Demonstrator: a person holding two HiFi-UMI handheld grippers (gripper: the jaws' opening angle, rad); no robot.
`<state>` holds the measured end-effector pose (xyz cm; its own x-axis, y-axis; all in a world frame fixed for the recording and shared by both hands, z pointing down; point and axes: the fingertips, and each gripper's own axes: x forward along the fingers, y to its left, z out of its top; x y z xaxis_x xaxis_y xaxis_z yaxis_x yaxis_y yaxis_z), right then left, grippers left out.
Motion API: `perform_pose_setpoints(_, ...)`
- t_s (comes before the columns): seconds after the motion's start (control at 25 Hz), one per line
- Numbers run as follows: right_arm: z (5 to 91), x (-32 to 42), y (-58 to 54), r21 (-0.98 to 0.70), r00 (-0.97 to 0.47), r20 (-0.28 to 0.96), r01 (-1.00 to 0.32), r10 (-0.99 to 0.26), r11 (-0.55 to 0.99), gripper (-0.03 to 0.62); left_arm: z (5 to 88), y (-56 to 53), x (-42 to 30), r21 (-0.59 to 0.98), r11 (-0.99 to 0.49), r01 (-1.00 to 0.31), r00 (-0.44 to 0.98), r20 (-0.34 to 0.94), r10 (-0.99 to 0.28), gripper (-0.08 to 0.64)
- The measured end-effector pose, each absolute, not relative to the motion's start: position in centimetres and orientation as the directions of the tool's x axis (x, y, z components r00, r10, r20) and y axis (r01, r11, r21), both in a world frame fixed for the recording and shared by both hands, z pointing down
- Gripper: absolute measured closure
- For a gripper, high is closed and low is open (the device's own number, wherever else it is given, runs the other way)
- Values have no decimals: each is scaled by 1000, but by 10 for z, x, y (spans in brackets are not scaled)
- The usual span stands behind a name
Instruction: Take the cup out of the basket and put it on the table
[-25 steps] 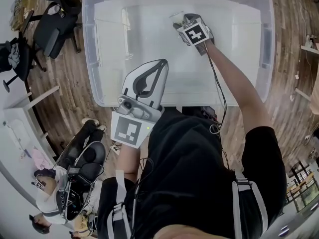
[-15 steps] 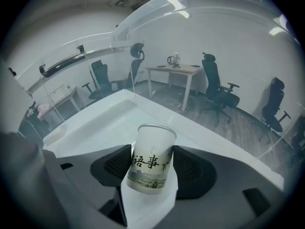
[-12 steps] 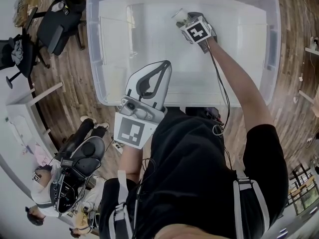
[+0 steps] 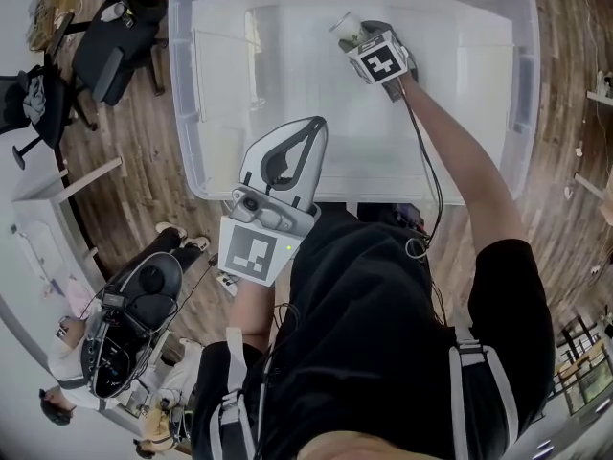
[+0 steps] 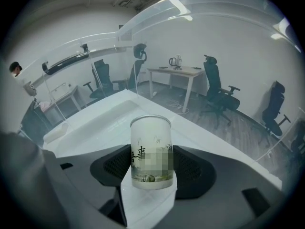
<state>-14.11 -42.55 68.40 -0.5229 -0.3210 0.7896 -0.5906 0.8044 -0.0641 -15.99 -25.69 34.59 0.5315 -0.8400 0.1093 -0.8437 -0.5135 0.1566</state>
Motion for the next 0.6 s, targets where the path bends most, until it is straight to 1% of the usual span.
perform_pose_setpoints(0.6,597,-134,-409,-55,-611,710,-542,-349,838,324,330,-237,-143,144,-532,-835,545,74,-835,542)
